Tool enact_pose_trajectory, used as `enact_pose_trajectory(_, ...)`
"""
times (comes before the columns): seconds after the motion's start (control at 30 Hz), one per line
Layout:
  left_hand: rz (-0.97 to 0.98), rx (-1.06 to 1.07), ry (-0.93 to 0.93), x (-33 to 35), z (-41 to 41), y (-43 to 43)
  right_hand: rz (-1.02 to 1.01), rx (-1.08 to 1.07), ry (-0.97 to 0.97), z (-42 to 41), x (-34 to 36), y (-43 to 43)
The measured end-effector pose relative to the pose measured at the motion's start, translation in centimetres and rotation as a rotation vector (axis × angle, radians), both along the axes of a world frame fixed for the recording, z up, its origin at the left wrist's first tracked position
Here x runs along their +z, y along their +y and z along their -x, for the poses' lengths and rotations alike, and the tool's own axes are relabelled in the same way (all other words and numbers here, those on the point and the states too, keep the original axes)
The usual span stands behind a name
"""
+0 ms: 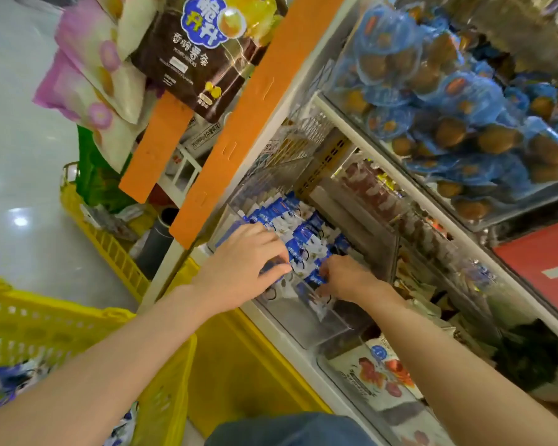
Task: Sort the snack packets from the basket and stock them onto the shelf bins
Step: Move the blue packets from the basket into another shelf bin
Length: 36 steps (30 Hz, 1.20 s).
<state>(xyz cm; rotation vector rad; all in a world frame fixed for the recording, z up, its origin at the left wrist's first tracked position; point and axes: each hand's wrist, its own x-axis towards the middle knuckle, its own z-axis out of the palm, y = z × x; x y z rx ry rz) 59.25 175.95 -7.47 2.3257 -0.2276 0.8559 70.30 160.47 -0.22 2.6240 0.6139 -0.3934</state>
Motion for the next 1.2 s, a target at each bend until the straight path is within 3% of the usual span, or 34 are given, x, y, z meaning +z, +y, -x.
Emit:
enact_pose_trajectory(0.2, 0.013, -0.006, 0.015, -0.1, 0.0, 0.0, -0.02, 0.003, -0.051, 0.3, 0.2, -0.4)
enact_pose_trajectory(0.4, -0.004, -0.025, 0.045, -0.3, 0.6, 0.1, -0.55, -0.011, -0.092, 4.6, 0.8, -0.9)
enact_pose_trajectory(0.5, -0.059, -0.029, 0.082, 0.0, 1.2, 0.2, -0.666, 0.109, -0.091, 7.5, 0.3, -1.7)
enact_pose_trajectory(0.73, -0.243, -0.002, 0.209, 0.7, 3.0, -0.3, -0.641, 0.275, -0.184, 11.8, -3.1, -3.9)
enact_pose_trajectory(0.9, -0.175, 0.035, 0.268, 1.2, 6.3, 0.1, -0.668, 0.404, -0.417, 14.0, -4.1, -3.2)
enact_pose_trajectory(1.07, -0.173, 0.14, 0.257, -2.3, 11.4, 2.6, -0.796, 0.41, -0.266, 15.2, -7.6, 0.5)
enact_pose_trajectory(1.2, -0.165, 0.265, 0.492, -8.4, 14.5, 6.2, -0.764, 0.449, -0.051, 16.6, -13.0, 4.2)
